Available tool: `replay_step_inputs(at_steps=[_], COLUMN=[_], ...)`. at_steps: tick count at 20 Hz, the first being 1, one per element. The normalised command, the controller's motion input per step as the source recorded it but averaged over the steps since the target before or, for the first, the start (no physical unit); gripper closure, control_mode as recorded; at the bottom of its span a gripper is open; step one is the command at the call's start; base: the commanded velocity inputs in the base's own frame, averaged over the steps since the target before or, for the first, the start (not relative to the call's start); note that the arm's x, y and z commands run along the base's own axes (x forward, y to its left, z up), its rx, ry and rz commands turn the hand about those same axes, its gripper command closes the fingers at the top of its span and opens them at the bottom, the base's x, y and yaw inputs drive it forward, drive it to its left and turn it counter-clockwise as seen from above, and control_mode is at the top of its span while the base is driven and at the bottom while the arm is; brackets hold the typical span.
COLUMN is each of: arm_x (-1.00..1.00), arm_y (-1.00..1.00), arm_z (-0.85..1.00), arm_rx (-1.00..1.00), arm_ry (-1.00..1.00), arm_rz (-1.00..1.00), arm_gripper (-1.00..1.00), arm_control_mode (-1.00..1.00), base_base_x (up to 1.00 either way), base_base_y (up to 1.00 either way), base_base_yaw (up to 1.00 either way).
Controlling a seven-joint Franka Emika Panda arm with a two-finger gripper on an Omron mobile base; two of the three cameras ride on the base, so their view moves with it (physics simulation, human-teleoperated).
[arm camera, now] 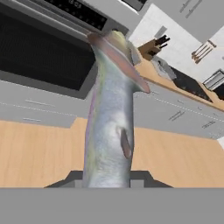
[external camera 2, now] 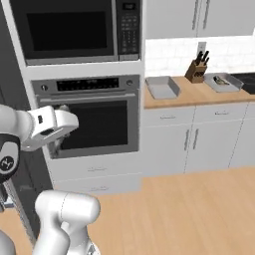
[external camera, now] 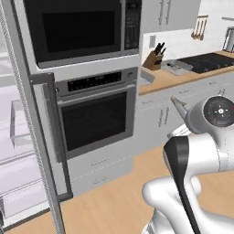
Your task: Place one sweet potato and one fish in each tupperware on the nearby counter, to pack two identical lunches.
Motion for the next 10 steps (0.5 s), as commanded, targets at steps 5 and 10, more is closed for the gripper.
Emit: replay_step_inputs(at_steps=[5, 10], arm_x=[0.0, 0.0], arm_y=[0.0, 0.0], arm_z=[0.0, 0.0], arm_rx=[0.0, 0.0], arm_ry=[0.0, 0.0], arm_rz=[0.0, 0.0], arm_gripper=[1.0, 1.0], arm_control_mode=[1.0, 1.0], base_base_x=[1.0, 1.0], base_base_y=[-0.77, -0.86], base_base_yaw=[-0.01, 0.0])
